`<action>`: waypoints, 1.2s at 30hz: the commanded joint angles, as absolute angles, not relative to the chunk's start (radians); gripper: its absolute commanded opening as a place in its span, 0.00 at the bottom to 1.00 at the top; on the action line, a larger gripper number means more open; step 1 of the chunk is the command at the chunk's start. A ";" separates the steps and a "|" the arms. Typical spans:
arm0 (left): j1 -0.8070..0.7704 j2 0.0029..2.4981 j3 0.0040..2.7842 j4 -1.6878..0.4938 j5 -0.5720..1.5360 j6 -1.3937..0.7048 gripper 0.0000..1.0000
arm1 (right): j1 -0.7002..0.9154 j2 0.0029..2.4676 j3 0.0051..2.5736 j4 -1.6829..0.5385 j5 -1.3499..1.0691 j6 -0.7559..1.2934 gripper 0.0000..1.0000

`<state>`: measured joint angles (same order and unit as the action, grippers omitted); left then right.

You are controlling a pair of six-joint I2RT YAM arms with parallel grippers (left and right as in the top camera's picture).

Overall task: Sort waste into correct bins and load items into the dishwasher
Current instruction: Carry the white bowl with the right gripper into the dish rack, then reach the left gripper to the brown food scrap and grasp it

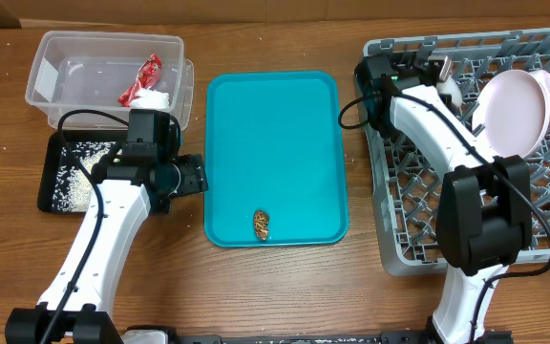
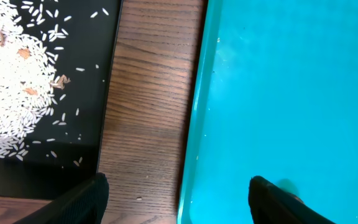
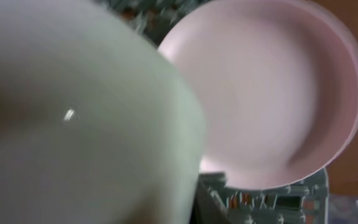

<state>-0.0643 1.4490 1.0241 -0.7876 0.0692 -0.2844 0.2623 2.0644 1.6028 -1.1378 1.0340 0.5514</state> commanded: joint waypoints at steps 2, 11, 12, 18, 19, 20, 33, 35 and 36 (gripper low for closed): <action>-0.068 1.438 1.044 -0.787 0.056 -0.270 0.74 | 0.290 2.094 1.590 -1.158 0.833 0.569 0.26; -0.068 1.438 1.044 -0.790 0.056 -0.270 0.75 | 0.291 1.982 1.647 -1.236 0.763 0.619 0.76; -0.068 1.438 1.044 -0.791 0.056 -0.270 0.75 | 0.291 1.951 1.658 -1.235 0.748 0.601 0.78; -0.068 1.438 1.044 -0.788 0.057 -0.270 0.75 | 0.291 1.811 1.690 -1.210 0.514 0.408 0.79; -0.068 1.438 1.044 -0.787 0.061 -0.270 0.75 | 0.291 1.794 1.690 -1.211 0.435 0.374 0.80; -0.068 1.438 1.044 -0.784 0.073 -0.270 0.75 | 0.291 1.785 1.690 -1.213 0.357 0.337 0.81; -0.273 1.444 1.044 -0.803 0.154 -0.262 0.78 | 0.232 1.763 1.690 -1.250 0.009 0.205 0.91; -0.329 1.454 1.044 -0.804 0.154 -0.262 0.78 | 0.201 1.754 1.690 -1.267 0.004 0.205 0.91; -0.360 1.464 1.044 -0.805 0.154 -0.262 0.79 | 0.180 1.748 1.690 -1.277 0.004 0.205 0.91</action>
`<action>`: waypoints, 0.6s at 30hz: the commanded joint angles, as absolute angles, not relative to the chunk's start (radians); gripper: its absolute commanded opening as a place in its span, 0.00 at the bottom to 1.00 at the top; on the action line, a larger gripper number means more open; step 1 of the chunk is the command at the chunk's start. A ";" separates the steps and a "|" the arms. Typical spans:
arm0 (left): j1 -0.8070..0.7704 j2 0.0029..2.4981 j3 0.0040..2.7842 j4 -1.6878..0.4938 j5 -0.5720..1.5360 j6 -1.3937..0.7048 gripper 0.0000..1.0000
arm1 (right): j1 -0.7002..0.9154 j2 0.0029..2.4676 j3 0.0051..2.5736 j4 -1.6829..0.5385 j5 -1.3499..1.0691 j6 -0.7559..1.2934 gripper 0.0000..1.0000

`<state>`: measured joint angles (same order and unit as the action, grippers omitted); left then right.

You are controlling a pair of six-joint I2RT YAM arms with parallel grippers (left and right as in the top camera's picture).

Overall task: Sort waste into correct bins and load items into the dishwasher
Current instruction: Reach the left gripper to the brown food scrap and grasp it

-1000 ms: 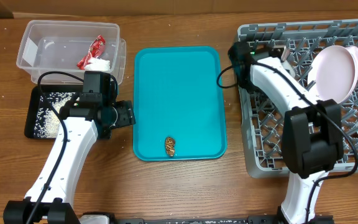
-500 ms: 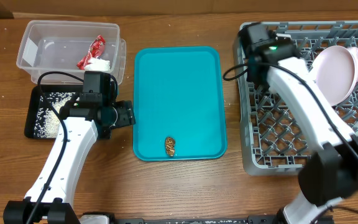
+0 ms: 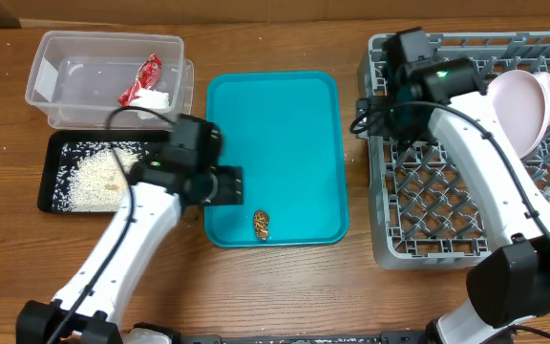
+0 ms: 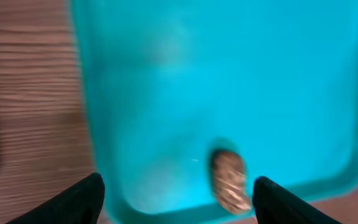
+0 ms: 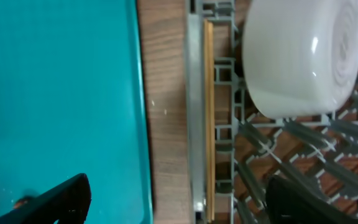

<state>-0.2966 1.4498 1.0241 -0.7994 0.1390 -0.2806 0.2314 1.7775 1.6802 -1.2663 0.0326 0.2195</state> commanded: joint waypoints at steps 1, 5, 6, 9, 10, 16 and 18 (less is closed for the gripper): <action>-0.381 1.472 1.044 -0.807 0.154 -0.265 0.79 | 0.165 1.743 1.690 -1.284 0.004 0.205 0.91; -0.466 1.535 1.044 -0.830 0.154 -0.308 0.79 | 0.100 1.728 1.690 -1.320 0.004 0.205 0.91; -0.483 1.553 1.044 -0.839 0.154 -0.320 0.79 | 0.089 1.728 1.690 -1.327 0.004 0.205 0.91; -0.528 1.612 1.044 -0.860 0.155 -0.360 0.79 | 0.070 1.728 1.690 -1.333 0.002 0.205 0.91; -0.537 1.625 1.044 -0.860 0.155 -0.369 0.79 | 0.068 1.728 1.690 -1.333 -0.003 0.205 0.91; -0.564 1.707 1.044 -0.857 0.141 -0.390 0.75 | 0.068 1.728 1.690 -1.333 -0.014 0.205 0.91; -0.563 1.720 1.044 -0.856 0.123 -0.390 0.70 | 0.068 1.728 1.690 -1.333 -0.015 0.205 0.91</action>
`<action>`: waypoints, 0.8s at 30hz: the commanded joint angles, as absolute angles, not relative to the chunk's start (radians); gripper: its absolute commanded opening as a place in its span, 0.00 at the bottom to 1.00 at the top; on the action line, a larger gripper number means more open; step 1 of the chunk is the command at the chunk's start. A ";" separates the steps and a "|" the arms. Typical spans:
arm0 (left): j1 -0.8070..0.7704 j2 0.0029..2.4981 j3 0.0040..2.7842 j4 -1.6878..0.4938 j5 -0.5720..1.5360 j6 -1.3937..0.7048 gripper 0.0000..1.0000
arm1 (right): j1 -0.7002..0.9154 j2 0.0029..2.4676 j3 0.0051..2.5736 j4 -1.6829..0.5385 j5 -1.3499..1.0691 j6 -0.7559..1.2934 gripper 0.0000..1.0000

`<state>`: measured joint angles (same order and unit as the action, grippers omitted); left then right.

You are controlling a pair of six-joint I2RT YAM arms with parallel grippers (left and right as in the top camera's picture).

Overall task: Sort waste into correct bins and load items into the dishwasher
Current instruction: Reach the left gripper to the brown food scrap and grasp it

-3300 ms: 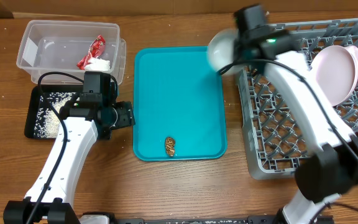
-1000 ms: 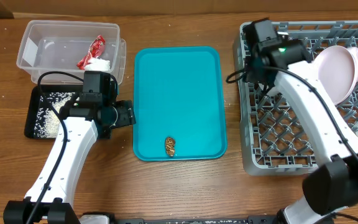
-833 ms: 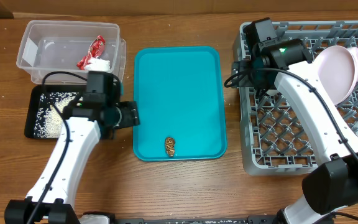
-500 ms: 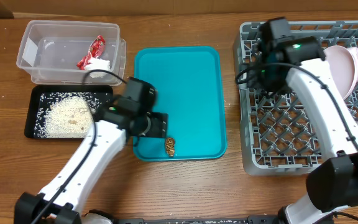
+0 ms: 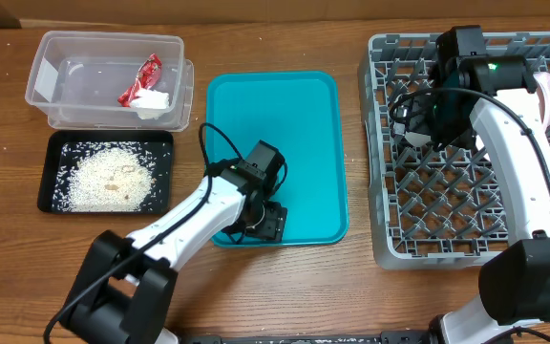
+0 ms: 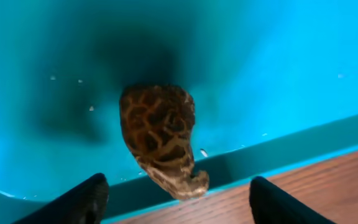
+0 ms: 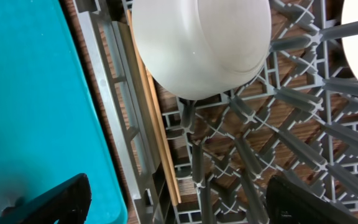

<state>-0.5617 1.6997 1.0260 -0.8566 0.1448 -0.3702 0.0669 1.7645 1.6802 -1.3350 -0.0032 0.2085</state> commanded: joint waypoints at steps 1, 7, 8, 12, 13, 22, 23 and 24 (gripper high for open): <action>-0.563 1.726 1.044 -0.855 0.110 -0.390 0.67 | 0.068 1.728 1.690 -1.333 -0.018 0.205 0.91; -0.563 1.746 1.044 -0.837 0.059 -0.393 0.44 | 0.068 1.728 1.690 -1.334 -0.025 0.205 0.91; -0.563 1.746 1.044 -0.825 0.056 -0.393 0.38 | 0.068 1.728 1.690 -1.334 -0.025 0.205 0.91; -0.563 1.745 1.044 -0.803 0.041 -0.396 0.21 | 0.068 1.728 1.690 -1.334 -0.025 0.205 0.91; -0.563 1.745 1.044 -0.799 0.040 -0.398 0.19 | 0.068 1.728 1.690 -1.334 -0.025 0.205 0.91; -0.548 1.742 1.060 -0.822 -0.017 -0.409 0.04 | 0.068 1.728 1.690 -1.334 -0.025 0.205 0.91; -0.539 1.740 1.071 -0.839 -0.028 -0.416 0.04 | 0.068 1.728 1.690 -1.334 -0.025 0.205 0.91; -0.527 1.737 1.085 -0.860 -0.040 -0.429 0.04 | 0.068 1.728 1.690 -1.334 -0.025 0.205 0.91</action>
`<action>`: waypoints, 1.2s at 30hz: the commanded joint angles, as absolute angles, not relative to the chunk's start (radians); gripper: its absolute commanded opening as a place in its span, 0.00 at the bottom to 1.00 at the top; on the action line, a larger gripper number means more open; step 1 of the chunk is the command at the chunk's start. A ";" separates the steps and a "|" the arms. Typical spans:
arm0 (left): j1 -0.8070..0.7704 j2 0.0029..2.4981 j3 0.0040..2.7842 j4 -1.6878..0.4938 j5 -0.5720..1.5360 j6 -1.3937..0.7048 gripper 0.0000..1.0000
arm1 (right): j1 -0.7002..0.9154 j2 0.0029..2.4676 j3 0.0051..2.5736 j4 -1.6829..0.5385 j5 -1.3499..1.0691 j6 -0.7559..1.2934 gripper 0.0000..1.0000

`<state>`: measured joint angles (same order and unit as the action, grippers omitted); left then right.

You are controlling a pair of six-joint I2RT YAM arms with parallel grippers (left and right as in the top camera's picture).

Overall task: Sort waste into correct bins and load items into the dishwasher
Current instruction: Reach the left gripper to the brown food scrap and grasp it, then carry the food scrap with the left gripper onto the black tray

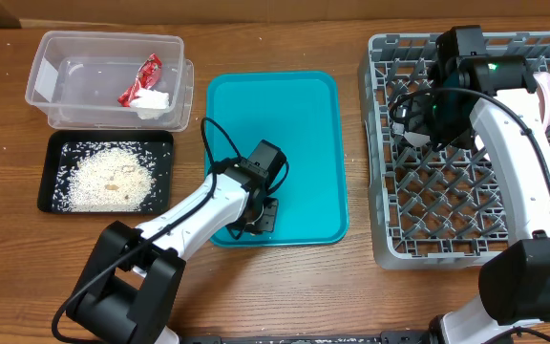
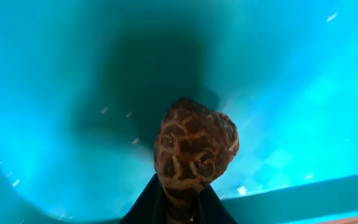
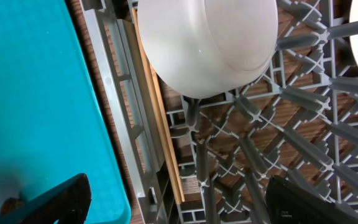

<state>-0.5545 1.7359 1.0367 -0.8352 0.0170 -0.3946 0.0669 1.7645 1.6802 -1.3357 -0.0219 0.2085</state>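
Observation:
A brown, net-patterned food scrap (image 2: 194, 146) lies at the front of the teal tray (image 1: 275, 115). My left gripper (image 2: 178, 200) is shut on the scrap's lower end, its dark fingers pressed against both sides. In the overhead view the left gripper (image 1: 261, 215) hides the scrap. My right gripper (image 3: 182, 202) hangs open over the grey dish rack (image 1: 418, 210), just in front of an upside-down white bowl (image 3: 207, 43) resting on the rack's prongs.
A clear bin (image 1: 65, 72) holding a red wrapper (image 1: 141, 81) stands at the back left. In front of it is a black tray of rice (image 1: 108, 182). A pink plate stands in the rack behind my right arm.
My left gripper was open with the scrap lying between its fingers. Now it is shut on the scrap. The right gripper has barely moved.
My left gripper was open at the tray's left edge beside the rice, and a white bowl filled the right wrist view. Then the bowl sat in the rack with the right gripper open. The left reached the scrap, straddled it, and now grips it.

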 commanded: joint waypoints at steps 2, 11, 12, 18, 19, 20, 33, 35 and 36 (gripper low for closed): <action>-0.493 1.728 1.119 -0.900 -0.063 -0.435 0.04 | 0.068 1.728 1.690 -1.333 -0.025 0.204 0.92; -0.199 1.636 1.206 -0.976 -0.112 -0.435 0.04 | 0.068 1.728 1.690 -1.334 -0.024 0.204 0.91; -0.155 1.631 1.206 -0.976 -0.112 -0.435 0.04 | 0.068 1.728 1.690 -1.334 -0.025 0.204 0.91; 0.073 1.643 1.206 -0.939 -0.111 -0.434 0.04 | 0.068 1.728 1.690 -1.334 -0.025 0.204 0.91; 0.099 1.650 1.205 -0.925 -0.112 -0.433 0.05 | 0.068 1.728 1.690 -1.333 -0.025 0.205 0.91; 0.121 1.657 1.205 -0.909 -0.112 -0.430 0.04 | 0.068 1.728 1.690 -1.334 -0.025 0.205 0.91; 0.184 1.836 1.205 -0.732 -0.115 -0.422 0.05 | 0.068 1.728 1.690 -1.341 -0.025 0.205 0.91; 0.184 1.846 1.205 -0.732 -0.115 -0.422 0.06 | 0.068 1.728 1.690 -1.341 -0.025 0.205 0.91; 0.184 1.846 1.205 -0.731 -0.115 -0.422 0.08 | 0.068 1.728 1.690 -1.341 -0.025 0.205 0.91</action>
